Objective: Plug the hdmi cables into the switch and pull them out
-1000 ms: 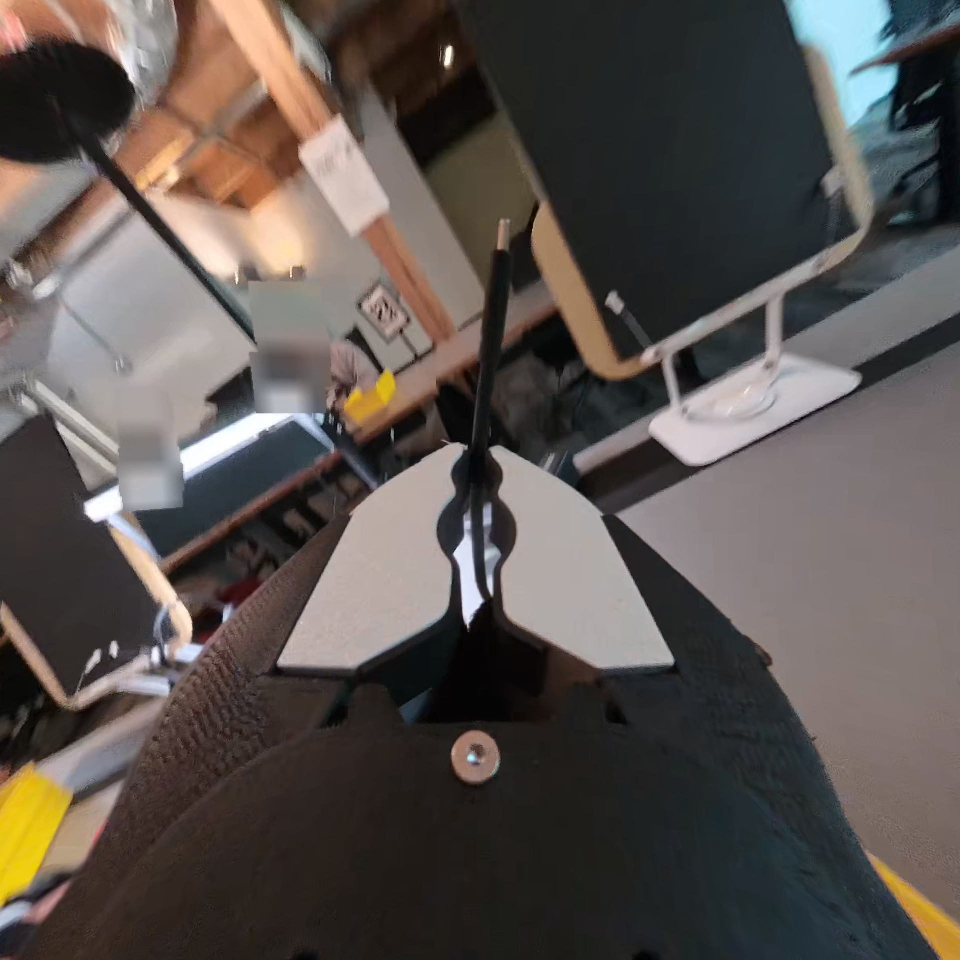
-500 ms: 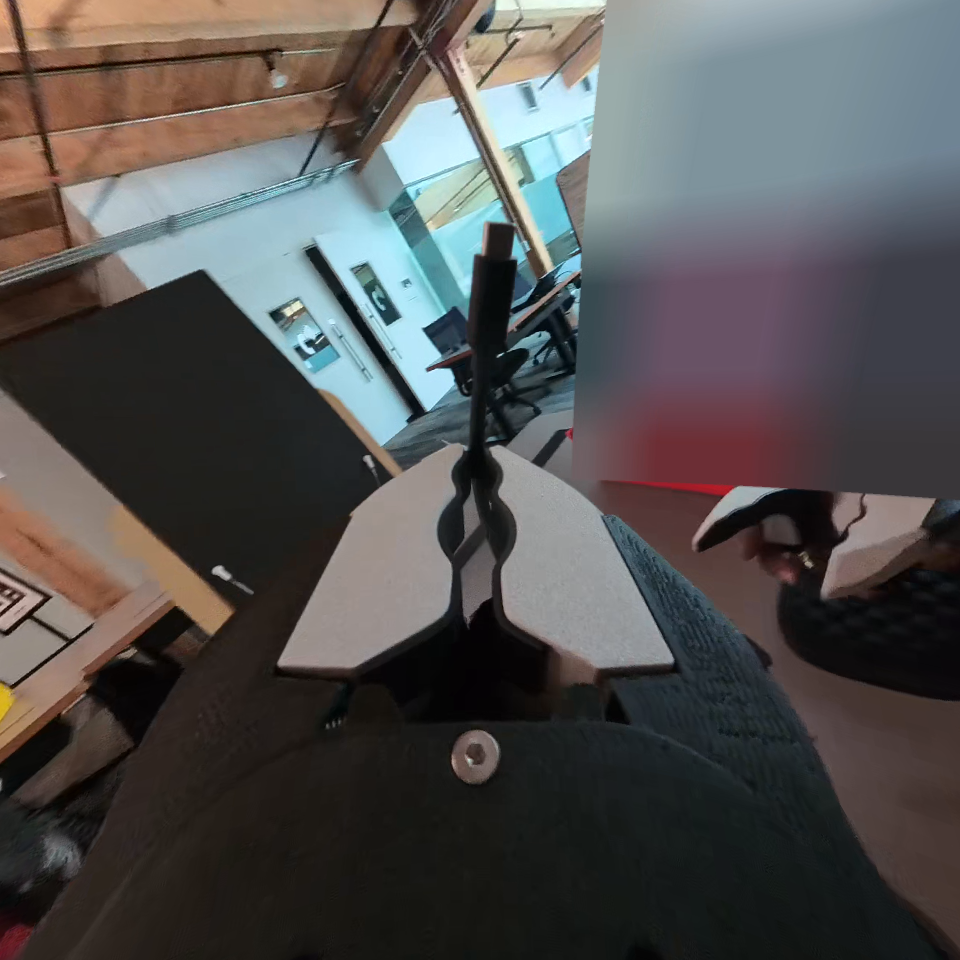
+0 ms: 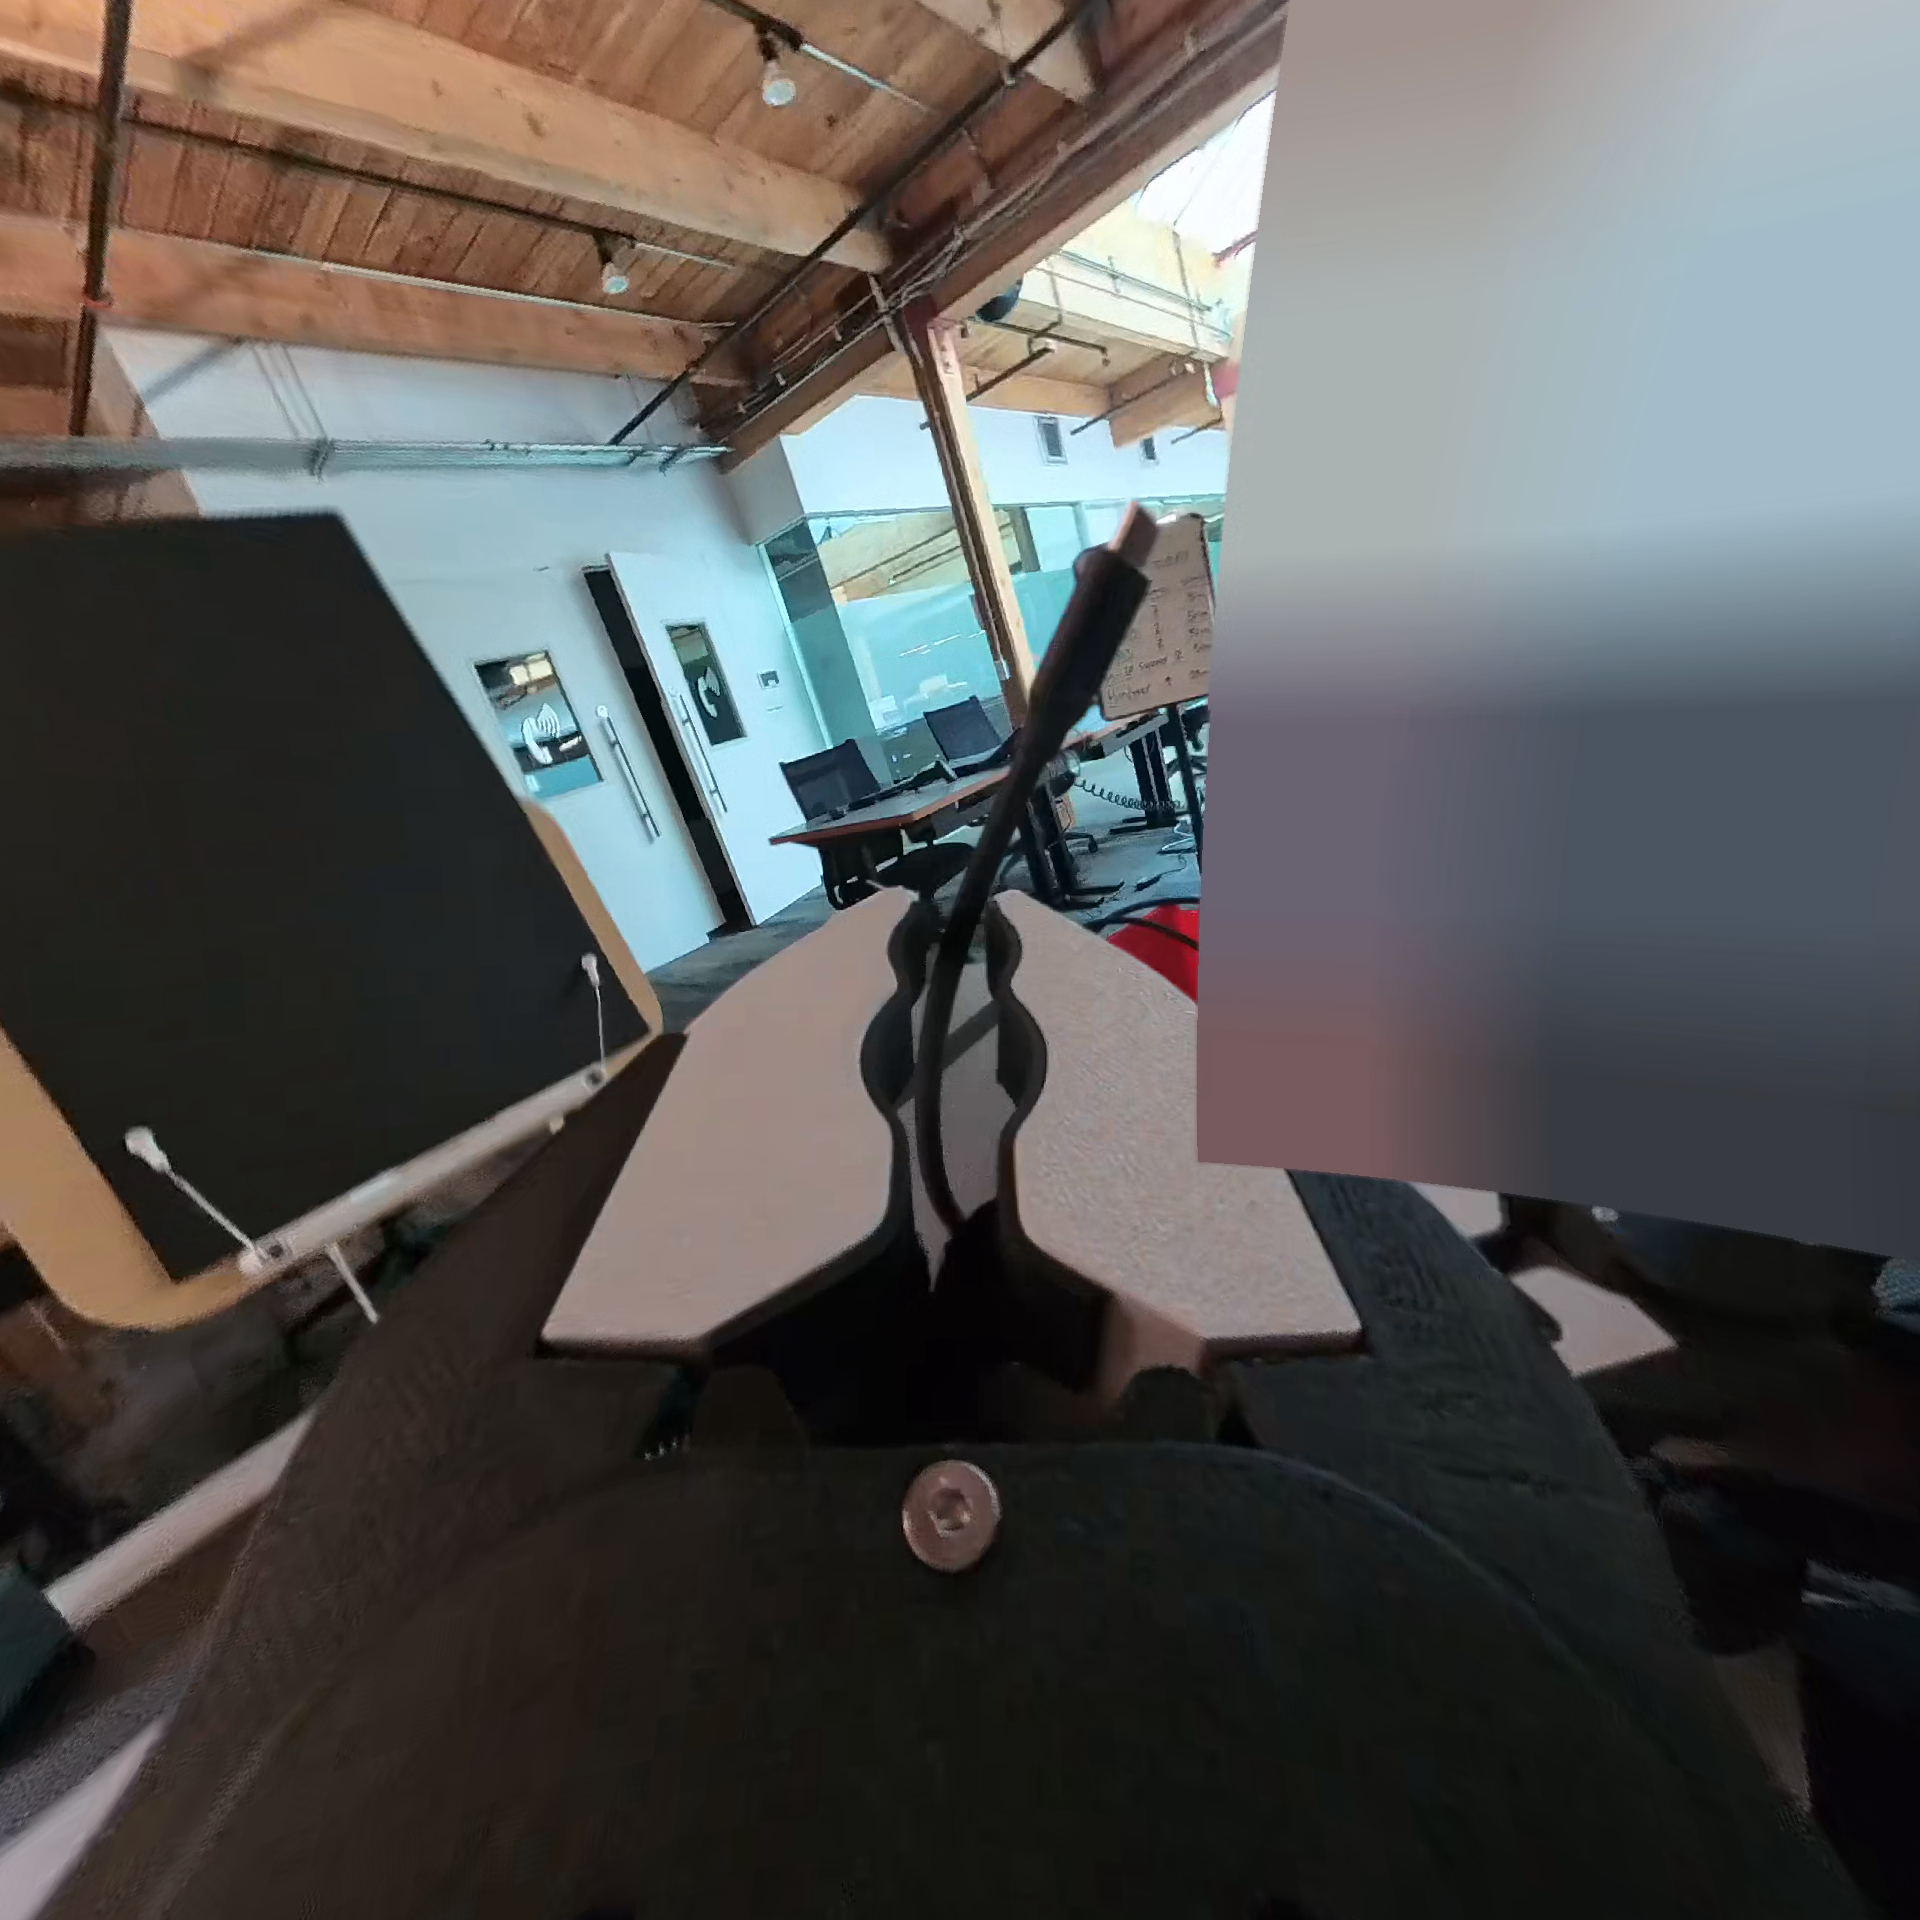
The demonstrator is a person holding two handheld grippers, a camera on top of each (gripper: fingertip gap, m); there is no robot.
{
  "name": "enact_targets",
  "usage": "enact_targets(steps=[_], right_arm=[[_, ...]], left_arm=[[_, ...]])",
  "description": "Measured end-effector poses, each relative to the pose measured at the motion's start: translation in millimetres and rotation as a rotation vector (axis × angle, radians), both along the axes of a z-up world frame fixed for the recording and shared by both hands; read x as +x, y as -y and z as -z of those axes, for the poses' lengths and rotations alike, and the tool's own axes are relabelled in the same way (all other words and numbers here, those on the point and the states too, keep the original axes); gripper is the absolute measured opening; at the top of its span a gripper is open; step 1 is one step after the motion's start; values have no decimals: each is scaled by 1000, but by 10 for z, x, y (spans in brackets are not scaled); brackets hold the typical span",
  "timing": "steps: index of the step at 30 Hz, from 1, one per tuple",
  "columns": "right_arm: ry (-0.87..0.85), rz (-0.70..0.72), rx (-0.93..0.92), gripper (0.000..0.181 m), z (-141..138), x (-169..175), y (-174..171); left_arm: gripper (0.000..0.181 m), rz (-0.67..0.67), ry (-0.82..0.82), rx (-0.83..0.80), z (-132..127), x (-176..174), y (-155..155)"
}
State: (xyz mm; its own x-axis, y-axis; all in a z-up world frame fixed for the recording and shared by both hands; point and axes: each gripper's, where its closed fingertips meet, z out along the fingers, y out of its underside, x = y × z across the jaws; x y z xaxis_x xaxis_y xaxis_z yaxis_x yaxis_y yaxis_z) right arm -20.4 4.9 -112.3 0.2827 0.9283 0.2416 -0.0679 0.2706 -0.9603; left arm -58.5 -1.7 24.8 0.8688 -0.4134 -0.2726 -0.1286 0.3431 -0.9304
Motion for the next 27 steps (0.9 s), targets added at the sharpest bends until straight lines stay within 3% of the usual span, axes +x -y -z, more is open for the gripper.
enact_targets(steps=[1, 4, 8, 12, 17, 23, 25, 27], right_arm=[[10, 48, 31, 14, -7, 80, -82], [84, 221, 145, 13, 17, 371, -346], [371, 446, 364, 14, 252, 684, -636], [704, 457, 454, 14, 718, 769, -683], [952, 314, 333, 15, 1219, 810, -581], [827, 91, 75, 30, 1251, 781, -415], [602, 31, 58, 39, 1005, 733, -396], [272, -39, 21, 41, 586, 750, -347]], left_arm=[[14, -1, 32, -27, 99, -61, -34], [29, 43, 134, -134, 505, -176, -113], [33, 24, 281, -184, 1058, -355, -209], [33, -47, 320, -193, 1531, -461, -278], [31, -38, 371, -156, 1528, -515, -176], [31, -21, 431, -140, 1508, -571, -132], [31, -22, 424, -136, 1510, -562, -127], [31, -21, 411, -135, 1515, -545, -127]])
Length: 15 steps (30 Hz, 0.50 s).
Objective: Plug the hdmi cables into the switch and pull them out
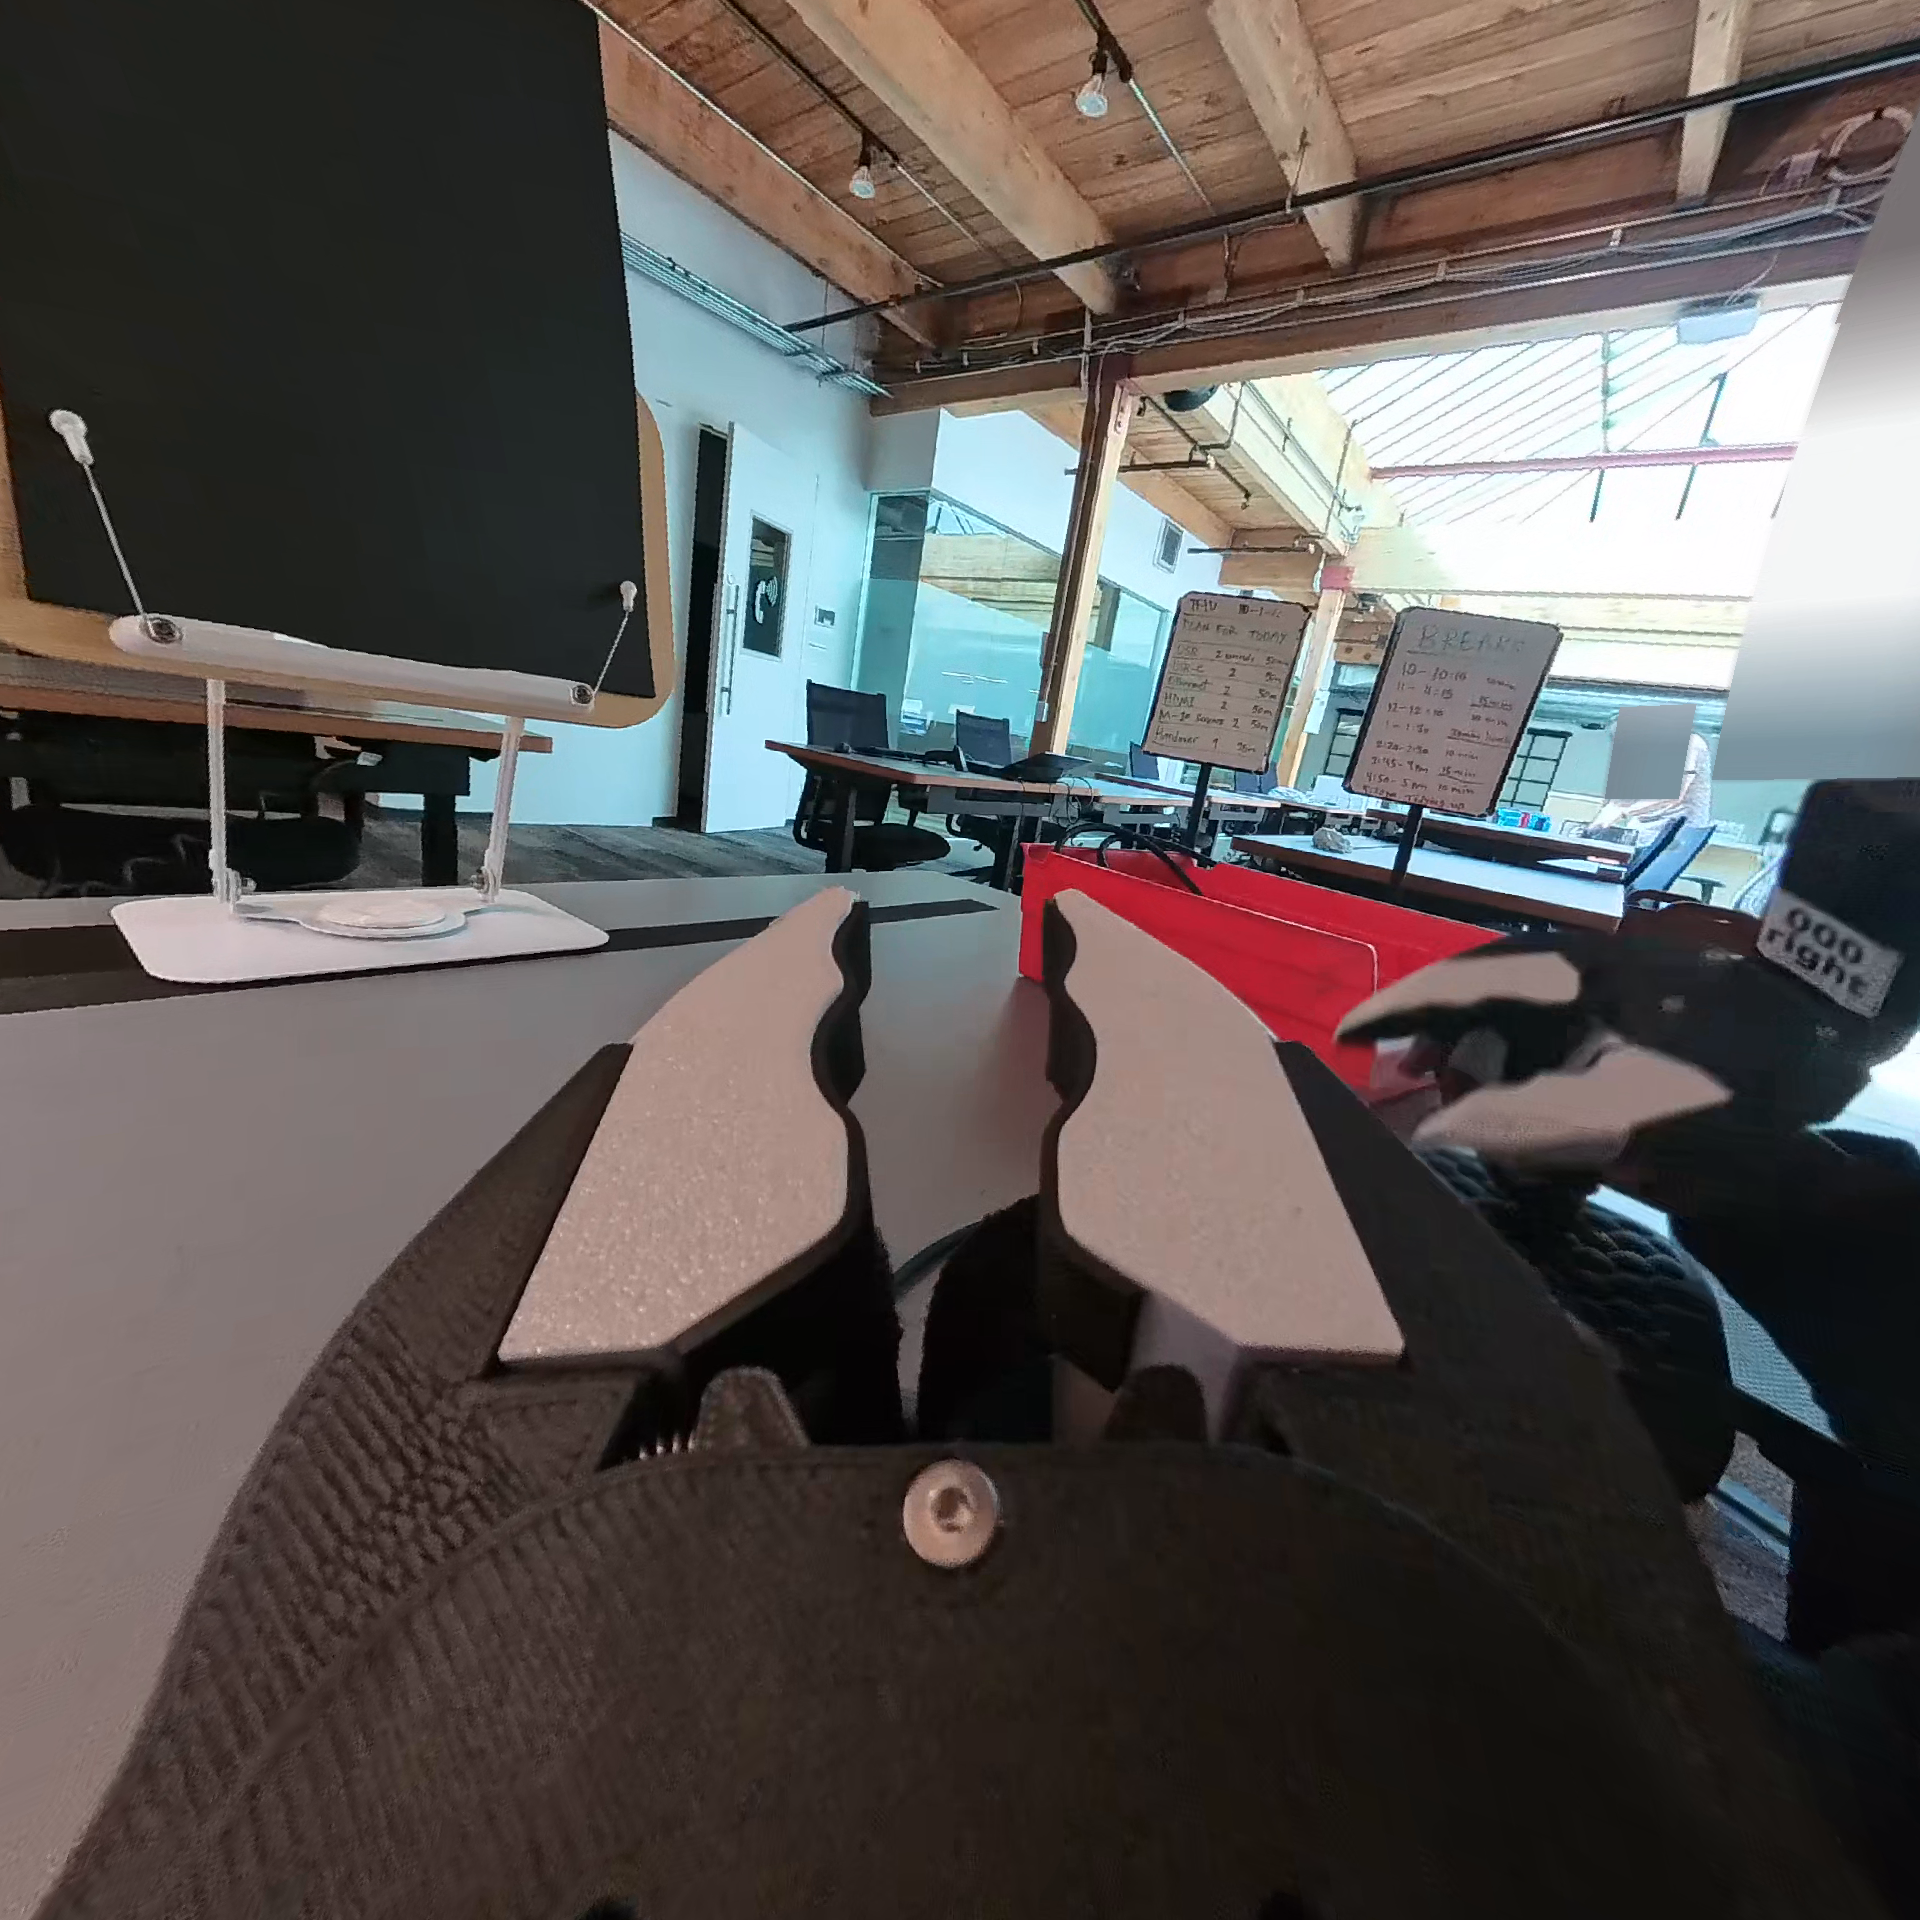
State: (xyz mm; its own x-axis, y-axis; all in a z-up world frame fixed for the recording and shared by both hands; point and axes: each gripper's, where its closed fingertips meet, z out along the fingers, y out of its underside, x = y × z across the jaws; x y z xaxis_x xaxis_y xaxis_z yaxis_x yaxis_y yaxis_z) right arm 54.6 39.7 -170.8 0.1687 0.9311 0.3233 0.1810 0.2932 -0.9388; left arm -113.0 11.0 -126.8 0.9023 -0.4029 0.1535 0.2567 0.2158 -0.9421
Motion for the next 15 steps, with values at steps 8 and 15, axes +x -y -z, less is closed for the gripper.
enact_targets(steps=[8, 15], right_arm=[[-574, 73, -67, 38, -542, 273, -216], [-478, 18, 58, 40, -460, 123, -38]], left_arm=[[31, 0, 20, -6, 5, -22, -7], [36, 31, -144, 111, -709, -131, 462]])
